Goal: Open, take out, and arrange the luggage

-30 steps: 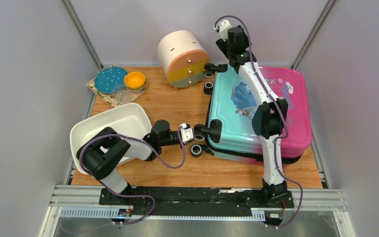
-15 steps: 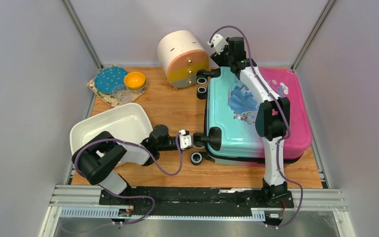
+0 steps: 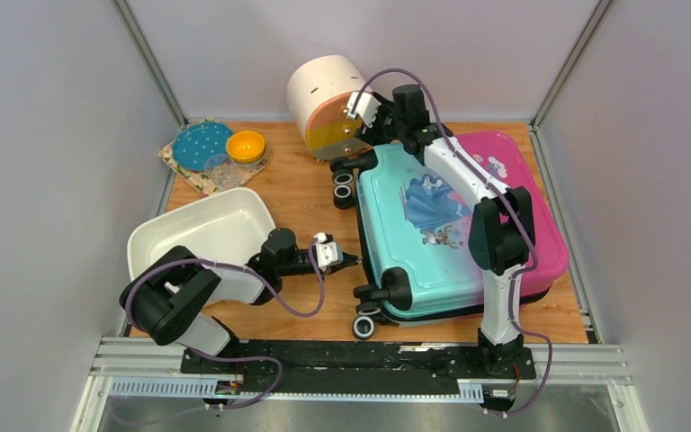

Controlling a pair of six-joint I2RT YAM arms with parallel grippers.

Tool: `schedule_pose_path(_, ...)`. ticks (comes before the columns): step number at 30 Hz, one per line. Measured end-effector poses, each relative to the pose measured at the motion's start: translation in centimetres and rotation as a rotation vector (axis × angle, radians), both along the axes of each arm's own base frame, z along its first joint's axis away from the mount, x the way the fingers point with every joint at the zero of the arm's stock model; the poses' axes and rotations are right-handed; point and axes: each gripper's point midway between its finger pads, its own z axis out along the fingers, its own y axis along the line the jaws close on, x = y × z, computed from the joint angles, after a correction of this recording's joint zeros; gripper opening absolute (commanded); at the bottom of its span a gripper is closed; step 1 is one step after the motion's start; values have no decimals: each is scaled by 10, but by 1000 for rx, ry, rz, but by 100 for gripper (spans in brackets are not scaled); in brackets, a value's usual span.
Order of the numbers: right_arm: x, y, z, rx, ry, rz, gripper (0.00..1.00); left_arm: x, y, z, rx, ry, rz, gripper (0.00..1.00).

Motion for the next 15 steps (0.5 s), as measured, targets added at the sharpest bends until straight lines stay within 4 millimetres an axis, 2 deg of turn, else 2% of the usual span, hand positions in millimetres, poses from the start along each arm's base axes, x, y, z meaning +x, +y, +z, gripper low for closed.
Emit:
schedule_pose_path(4,-18,19,4,7,-16,63,66,28,15,2,-13,0,75,0)
schedule_pose_path(10,-26,18,12,23,-58,69,66,68,28,9,-37,-22,136,0)
schedule_pose_path(15,-37,20,21,30,-66,77,66,90,41,16,-55,-51,159,0)
